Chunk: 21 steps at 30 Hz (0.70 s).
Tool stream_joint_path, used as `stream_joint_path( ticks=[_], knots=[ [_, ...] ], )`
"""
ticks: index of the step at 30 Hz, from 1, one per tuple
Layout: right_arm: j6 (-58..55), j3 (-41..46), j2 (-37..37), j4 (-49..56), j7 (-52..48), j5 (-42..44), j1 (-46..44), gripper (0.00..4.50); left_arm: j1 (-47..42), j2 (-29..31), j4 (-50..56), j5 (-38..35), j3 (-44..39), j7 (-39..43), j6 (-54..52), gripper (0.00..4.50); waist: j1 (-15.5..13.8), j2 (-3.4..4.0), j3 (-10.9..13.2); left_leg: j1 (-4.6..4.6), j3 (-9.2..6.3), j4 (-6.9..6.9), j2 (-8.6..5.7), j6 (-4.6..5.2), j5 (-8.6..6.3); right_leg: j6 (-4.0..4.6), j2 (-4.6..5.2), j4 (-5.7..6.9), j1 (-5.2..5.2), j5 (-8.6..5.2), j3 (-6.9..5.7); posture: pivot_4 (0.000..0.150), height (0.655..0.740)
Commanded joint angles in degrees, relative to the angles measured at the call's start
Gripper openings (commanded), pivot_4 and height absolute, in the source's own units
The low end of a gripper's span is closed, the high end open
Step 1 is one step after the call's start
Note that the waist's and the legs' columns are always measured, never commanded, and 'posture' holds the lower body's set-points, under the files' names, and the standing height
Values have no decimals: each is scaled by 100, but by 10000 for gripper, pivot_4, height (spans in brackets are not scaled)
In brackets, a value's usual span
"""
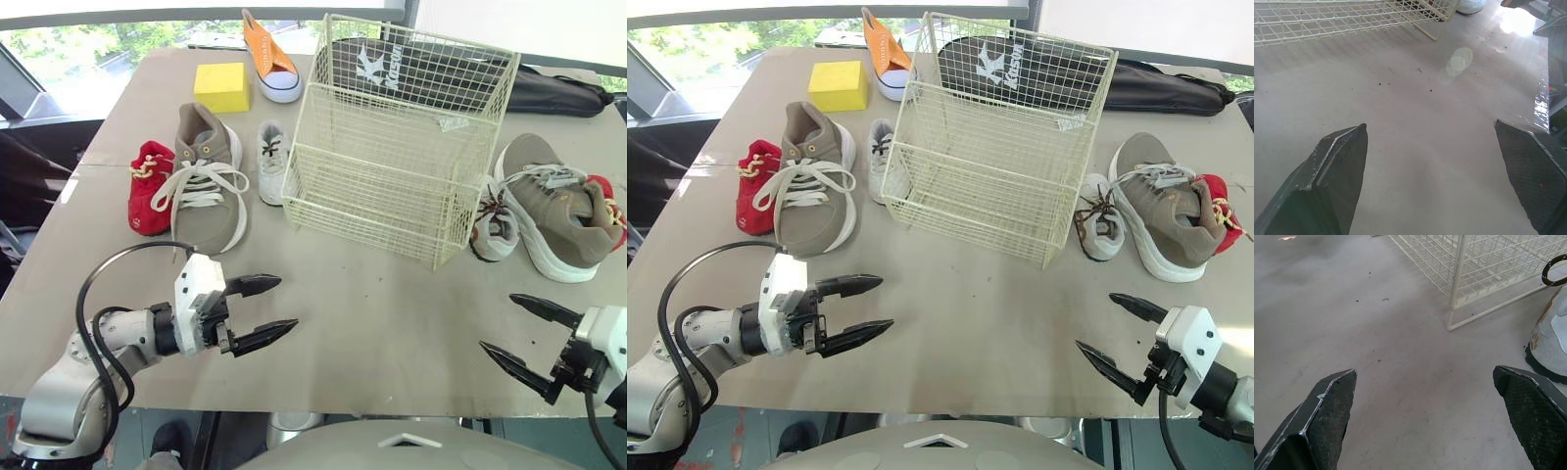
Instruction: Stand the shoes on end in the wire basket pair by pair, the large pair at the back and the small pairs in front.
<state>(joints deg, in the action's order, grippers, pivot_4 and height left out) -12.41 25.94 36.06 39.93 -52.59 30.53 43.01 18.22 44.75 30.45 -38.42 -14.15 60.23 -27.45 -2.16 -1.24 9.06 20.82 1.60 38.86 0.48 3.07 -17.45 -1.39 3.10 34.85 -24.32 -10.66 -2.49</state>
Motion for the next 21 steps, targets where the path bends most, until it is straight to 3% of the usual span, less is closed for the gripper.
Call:
stream_joint_path(
  ticks=[1,4,7,10,12,16,21],
  knots=[
    [-106,0,-4,344,262,113,-243,44228,-281,-30,103,-160,-4,-37,27,45000,-2,0,0,1,0,0,0,-1,0,0,0,0,0,0,0,1500,7400],
    [-706,-325,223,1050,867,176,-873,44228,-752,-218,211,-537,84,-66,-33,45000,-1,1,1,8,2,1,0,1,1,0,1,-1,-4,0,0,1500,7400],
    [-1344,-155,755,1725,904,1088,-1094,44228,-899,-247,297,-686,122,80,3,45000,5,0,-5,4,9,3,0,0,2,0,1,3,-1,1,3,1500,7400],
    [-1639,218,1782,1997,1010,2170,-1436,44228,-924,-108,314,-602,125,463,248,45000,0,-5,-6,3,8,1,1,0,2,1,-4,2,0,1,-1,1500,7400],
    [-1783,181,2105,2007,1314,2361,-2005,44228,-922,-92,285,-580,94,538,317,45000,22,-6,-1,6,19,4,1,3,0,1,-2,-1,-1,1,5,1500,7400],
    [-2579,-804,2776,1472,2138,2889,-3962,44228,-996,-37,208,-748,-5,694,319,45000,27,-12,0,4,23,5,2,3,1,2,1,-5,-2,1,3,1500,7400],
    [-3304,-2289,2573,805,2454,2340,-5686,44228,-1064,-145,341,-709,110,501,339,45000,2,-20,-1,11,20,6,1,4,1,2,0,-6,-4,2,-2,1500,7400]
  ],
)
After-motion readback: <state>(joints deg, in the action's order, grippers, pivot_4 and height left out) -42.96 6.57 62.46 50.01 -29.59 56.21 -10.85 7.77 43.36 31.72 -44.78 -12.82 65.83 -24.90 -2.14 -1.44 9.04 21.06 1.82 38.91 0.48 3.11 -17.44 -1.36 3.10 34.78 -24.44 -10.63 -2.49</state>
